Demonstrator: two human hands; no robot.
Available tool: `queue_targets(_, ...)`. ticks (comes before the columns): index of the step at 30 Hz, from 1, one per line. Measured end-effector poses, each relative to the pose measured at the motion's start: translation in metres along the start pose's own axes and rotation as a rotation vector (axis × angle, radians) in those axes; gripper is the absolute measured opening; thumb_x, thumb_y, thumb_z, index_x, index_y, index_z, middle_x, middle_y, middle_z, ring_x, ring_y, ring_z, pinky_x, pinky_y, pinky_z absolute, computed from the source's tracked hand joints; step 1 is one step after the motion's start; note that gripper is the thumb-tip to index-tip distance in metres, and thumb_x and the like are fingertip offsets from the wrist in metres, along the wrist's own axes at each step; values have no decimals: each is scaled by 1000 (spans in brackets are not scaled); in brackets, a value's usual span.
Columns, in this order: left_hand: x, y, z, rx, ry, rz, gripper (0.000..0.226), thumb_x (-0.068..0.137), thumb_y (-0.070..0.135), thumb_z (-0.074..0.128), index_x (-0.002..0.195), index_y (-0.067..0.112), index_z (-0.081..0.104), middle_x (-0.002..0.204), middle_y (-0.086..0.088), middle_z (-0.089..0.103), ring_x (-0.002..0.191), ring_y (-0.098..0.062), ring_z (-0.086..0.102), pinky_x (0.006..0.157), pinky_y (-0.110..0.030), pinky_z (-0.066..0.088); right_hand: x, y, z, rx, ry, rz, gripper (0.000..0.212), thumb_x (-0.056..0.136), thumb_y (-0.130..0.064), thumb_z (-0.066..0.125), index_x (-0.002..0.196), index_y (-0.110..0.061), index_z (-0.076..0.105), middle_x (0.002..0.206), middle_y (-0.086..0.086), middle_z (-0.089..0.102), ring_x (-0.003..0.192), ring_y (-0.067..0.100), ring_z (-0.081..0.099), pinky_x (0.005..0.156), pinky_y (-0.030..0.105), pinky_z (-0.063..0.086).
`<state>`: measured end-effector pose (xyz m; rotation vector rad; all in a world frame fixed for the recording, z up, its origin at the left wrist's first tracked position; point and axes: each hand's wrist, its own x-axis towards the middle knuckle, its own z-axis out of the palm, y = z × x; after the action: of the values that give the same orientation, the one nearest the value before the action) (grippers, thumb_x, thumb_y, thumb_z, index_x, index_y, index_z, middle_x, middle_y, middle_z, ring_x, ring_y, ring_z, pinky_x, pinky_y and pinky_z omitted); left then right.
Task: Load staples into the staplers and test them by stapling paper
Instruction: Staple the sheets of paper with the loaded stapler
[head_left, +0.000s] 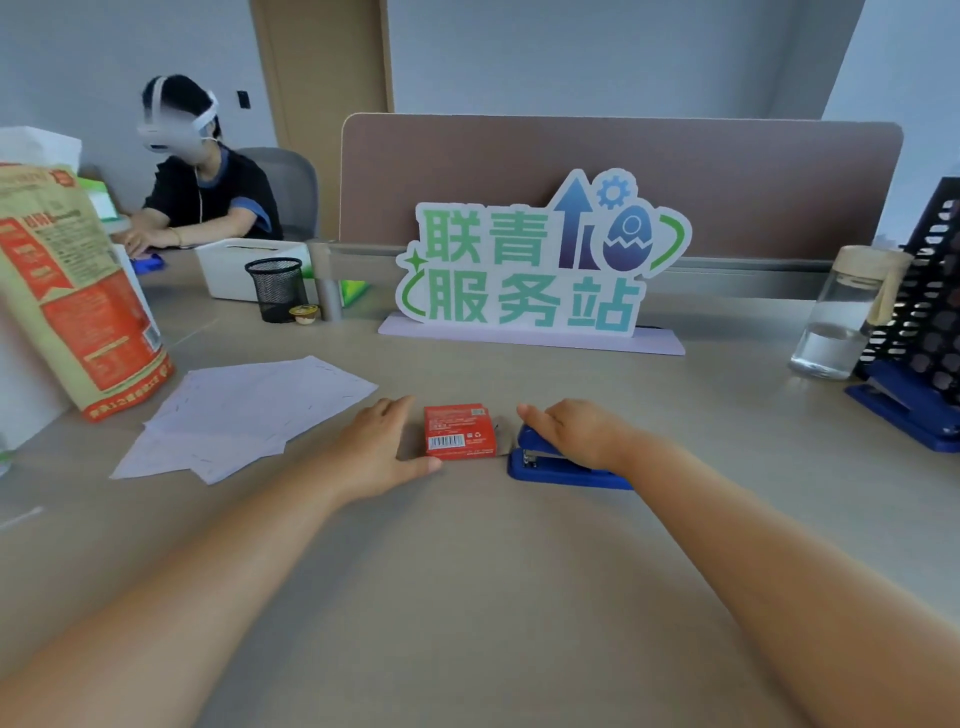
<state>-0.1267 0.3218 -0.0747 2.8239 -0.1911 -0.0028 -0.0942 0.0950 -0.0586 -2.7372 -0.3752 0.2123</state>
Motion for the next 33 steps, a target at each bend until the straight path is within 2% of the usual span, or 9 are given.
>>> queue_targets(3,-13,-22,-6,55,19,-93,80,84,54,51,144,15,16,155,-6,14,142,-25,17,113,-40,24,-10,-14,6,29,15,-41,45,98,-44,23,57,-27,32,69,9,43,72,25,46,74,31,35)
queue_targets(7,-25,-59,-10,129,11,-281,58,88,52,44,130,12,36,150,-10,22,136,-33,21,109,-45,28,-16,-41,19,62,6,-106,56,96,-48,24,72,-8,52,67,4,46,66,20,44,72,31,34)
queue_targets(9,-33,-75,-14,163,5,-349,52,91,50,38,129,15,37,147,-11,25,133,-36,24,106,-48,29,-14,-59,28,69,22,-148,52,97,-45,26,71,-6,49,66,4,46,66,20,44,72,31,35)
queue_targets(13,-47,-103,-18,153,-11,-447,54,94,48,29,138,17,27,149,-14,25,135,-40,22,107,-47,28,3,-89,45,99,57,-181,58,93,-53,25,97,-7,61,92,12,62,92,31,55,90,38,43)
queue_targets(16,-56,-118,-18,126,67,-393,47,94,43,33,126,10,42,134,-14,47,121,-33,44,98,-40,39,10,-105,50,46,85,-160,54,95,-52,23,66,-12,47,69,4,48,74,24,50,64,30,36)
queue_targets(18,-60,-122,-20,139,127,-345,38,93,41,39,111,10,52,120,-11,58,107,-28,53,89,-36,44,12,-116,51,88,122,-157,47,97,-45,24,58,-21,32,64,2,41,66,22,47,56,29,32)
queue_targets(20,-62,-124,-22,210,133,-323,37,91,43,40,106,12,55,114,-10,60,104,-28,54,88,-38,46,15,-124,53,150,138,-173,42,98,-41,25,57,-30,27,67,4,43,76,28,51,62,31,36)
queue_targets(25,-62,-125,-24,303,154,-268,38,91,41,44,101,9,60,107,-10,66,98,-27,58,81,-35,47,28,-135,61,109,126,-217,49,93,-52,25,55,-23,37,60,0,43,72,26,48,69,33,37)
queue_targets(33,-70,-123,-31,449,171,-179,24,86,6,40,106,10,53,104,-13,63,89,-27,52,46,-26,19,35,-140,60,79,100,-230,50,94,-51,24,56,-22,36,61,1,42,74,25,47,70,33,37)
